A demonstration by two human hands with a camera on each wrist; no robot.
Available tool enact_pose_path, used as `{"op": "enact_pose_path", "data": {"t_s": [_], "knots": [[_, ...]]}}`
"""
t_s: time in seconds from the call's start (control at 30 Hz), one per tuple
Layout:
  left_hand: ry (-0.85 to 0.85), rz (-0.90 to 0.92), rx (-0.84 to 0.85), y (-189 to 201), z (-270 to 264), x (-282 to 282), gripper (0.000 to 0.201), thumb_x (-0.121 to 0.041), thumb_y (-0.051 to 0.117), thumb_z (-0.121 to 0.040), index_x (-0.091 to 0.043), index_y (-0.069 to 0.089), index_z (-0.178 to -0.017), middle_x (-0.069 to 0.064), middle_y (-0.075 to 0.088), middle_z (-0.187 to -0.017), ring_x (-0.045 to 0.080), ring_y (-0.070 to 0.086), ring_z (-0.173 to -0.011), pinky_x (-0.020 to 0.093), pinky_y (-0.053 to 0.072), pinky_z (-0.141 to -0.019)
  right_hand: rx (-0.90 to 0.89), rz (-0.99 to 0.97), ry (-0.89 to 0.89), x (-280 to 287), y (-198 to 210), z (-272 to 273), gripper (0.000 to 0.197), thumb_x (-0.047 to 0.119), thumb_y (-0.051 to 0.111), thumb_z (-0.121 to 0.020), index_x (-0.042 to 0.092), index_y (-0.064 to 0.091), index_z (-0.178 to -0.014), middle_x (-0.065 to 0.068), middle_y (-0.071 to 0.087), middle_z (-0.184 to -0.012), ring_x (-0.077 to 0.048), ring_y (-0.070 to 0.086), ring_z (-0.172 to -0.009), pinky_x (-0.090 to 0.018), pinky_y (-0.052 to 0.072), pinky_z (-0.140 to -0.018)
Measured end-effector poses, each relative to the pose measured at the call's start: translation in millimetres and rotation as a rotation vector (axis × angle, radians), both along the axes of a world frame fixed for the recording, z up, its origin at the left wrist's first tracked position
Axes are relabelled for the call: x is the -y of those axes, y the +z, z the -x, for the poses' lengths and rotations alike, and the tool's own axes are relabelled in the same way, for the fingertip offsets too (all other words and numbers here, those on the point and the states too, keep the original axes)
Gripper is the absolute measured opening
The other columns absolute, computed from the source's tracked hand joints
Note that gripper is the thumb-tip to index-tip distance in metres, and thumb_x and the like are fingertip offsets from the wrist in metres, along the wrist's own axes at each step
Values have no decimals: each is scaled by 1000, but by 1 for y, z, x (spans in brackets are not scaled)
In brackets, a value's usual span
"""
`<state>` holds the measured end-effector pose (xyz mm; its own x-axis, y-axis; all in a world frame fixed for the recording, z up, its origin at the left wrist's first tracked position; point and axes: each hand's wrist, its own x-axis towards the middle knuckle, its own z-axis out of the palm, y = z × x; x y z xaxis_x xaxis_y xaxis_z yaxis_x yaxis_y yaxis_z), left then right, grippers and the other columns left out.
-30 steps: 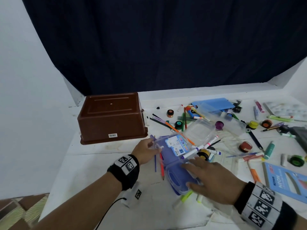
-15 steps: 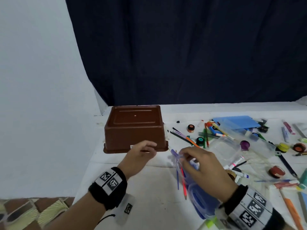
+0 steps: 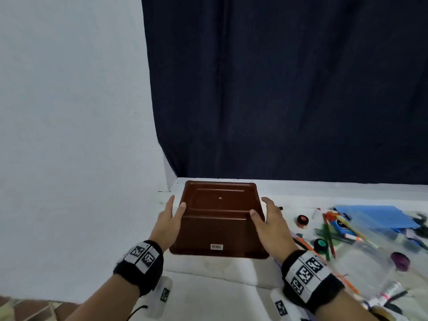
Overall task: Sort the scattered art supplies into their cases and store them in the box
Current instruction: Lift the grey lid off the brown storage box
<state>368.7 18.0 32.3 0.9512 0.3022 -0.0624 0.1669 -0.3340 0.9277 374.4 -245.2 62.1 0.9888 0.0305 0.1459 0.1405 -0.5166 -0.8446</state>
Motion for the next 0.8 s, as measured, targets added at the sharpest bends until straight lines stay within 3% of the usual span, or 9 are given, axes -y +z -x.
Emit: {"op": "enact_pose_path", "data": {"t_s": [0.07,0.17,0.23,0.33,0.43,0.57,0.63,0.73,0.8], "knots": [[-47,96,-46,-1,-6,1,61,-55,39,-101,-34,20,-155,-2,39,-151,24,43,-138,45,32,-117,-113,3,19,-4,-1,-12,43,35,44,-104,20,37,-144,1,49,-125,-22,48,-124,-34,37,-104],[-87,176,-16,-3,-7,2,34,-43,49,-101,-38,45,-135,0,64,-131,20,65,-113,44,49,-104,-195,-2,15,-4,-11,-28,36,36,41,-104,24,39,-139,-7,63,-123,-25,59,-108,-34,44,-96],[-42,260,4,-5,-5,-2,34,-39,57,-98,-37,50,-131,4,73,-112,22,71,-101,43,56,-91,-183,-29,-3,-1,-19,-34,30,32,43,-104,27,40,-133,-6,66,-115,-27,62,-107,-37,47,-96],[-31,362,44,-3,5,-7,37,-33,68,-93,-42,54,-126,8,72,-113,20,72,-100,37,58,-77,-194,-140,20,2,-28,-31,24,33,48,-102,40,42,-124,-1,69,-111,-22,67,-103,-46,52,-96],[-71,438,82,0,21,-9,53,-21,74,-88,-43,53,-131,6,67,-123,21,68,-110,36,58,-80,-142,-228,45,9,-33,-18,30,27,56,-99,47,43,-118,4,71,-111,-19,69,-101,-49,56,-92],[-138,327,186,-2,54,-9,76,-5,75,-84,-46,45,-140,1,63,-133,21,63,-119,44,51,-101,-27,-199,126,20,-33,15,65,8,63,-92,42,33,-138,8,66,-124,-13,63,-115,-49,49,-103],[-146,227,206,-4,75,-5,89,5,73,-83,-46,36,-146,-5,60,-136,16,60,-122,34,51,-102,-37,-185,156,23,-30,33,83,12,69,-85,49,25,-145,10,59,-134,-11,58,-123,-47,46,-107],[-193,139,225,-2,107,4,106,2,78,-79,-53,21,-149,-15,52,-138,3,57,-124,18,52,-93,-88,-396,144,23,-19,60,70,30,74,-88,50,34,-141,14,62,-129,1,60,-116,-39,48,-105],[-199,158,244,4,126,13,103,-17,80,-80,-62,16,-146,-20,51,-136,-1,57,-121,20,52,-95,-151,-540,120,23,-11,78,53,48,65,-90,51,40,-137,14,65,-126,-3,64,-111,-38,52,-100]]}}
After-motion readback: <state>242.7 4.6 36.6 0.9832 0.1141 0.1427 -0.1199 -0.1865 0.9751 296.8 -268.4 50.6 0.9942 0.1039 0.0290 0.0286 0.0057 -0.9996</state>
